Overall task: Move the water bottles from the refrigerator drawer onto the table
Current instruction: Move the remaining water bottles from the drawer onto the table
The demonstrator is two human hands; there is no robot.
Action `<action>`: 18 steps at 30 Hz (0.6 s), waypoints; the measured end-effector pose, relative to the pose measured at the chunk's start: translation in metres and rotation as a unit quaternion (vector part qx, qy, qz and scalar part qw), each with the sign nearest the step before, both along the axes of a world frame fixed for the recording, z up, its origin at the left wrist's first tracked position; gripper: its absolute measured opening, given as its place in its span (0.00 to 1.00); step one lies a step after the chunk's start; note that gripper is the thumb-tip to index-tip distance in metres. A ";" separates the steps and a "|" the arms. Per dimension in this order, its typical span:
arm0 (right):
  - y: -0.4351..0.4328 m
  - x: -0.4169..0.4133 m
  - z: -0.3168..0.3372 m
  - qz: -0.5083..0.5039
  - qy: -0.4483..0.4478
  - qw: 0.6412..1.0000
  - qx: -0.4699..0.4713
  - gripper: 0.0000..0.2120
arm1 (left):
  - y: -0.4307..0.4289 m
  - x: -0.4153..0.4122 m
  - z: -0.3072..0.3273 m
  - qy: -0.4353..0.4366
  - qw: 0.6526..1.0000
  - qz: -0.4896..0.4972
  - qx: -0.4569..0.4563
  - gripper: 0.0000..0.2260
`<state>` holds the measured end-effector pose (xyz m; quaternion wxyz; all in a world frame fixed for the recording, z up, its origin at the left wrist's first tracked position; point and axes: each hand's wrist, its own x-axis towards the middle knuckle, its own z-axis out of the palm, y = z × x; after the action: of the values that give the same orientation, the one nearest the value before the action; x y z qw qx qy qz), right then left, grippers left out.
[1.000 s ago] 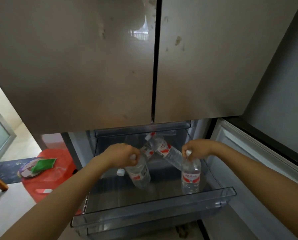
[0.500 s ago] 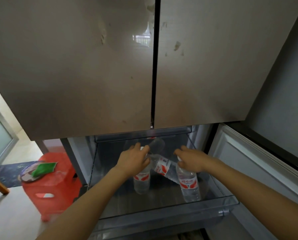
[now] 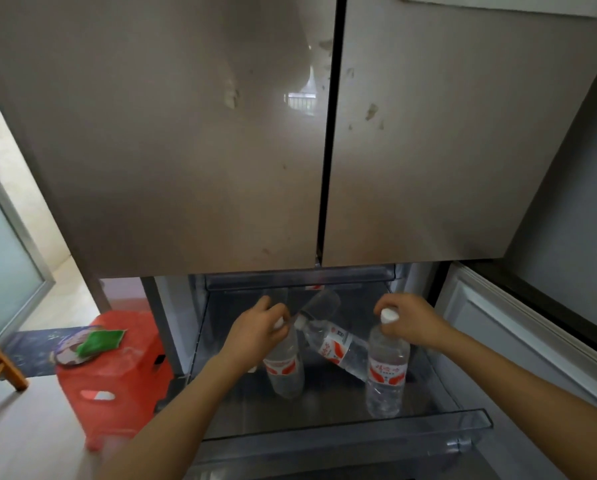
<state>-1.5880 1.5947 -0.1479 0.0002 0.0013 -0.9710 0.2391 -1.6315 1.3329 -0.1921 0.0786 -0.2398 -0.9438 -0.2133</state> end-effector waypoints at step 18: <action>-0.029 0.062 0.118 -0.045 0.206 0.967 -0.141 0.17 | 0.007 0.020 0.110 0.232 0.953 -0.153 0.124 0.10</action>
<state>-1.5256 1.5653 -0.0302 0.2109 0.0067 -0.9057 0.3676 -1.6117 1.3397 -0.0825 0.2906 -0.4121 -0.8180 -0.2767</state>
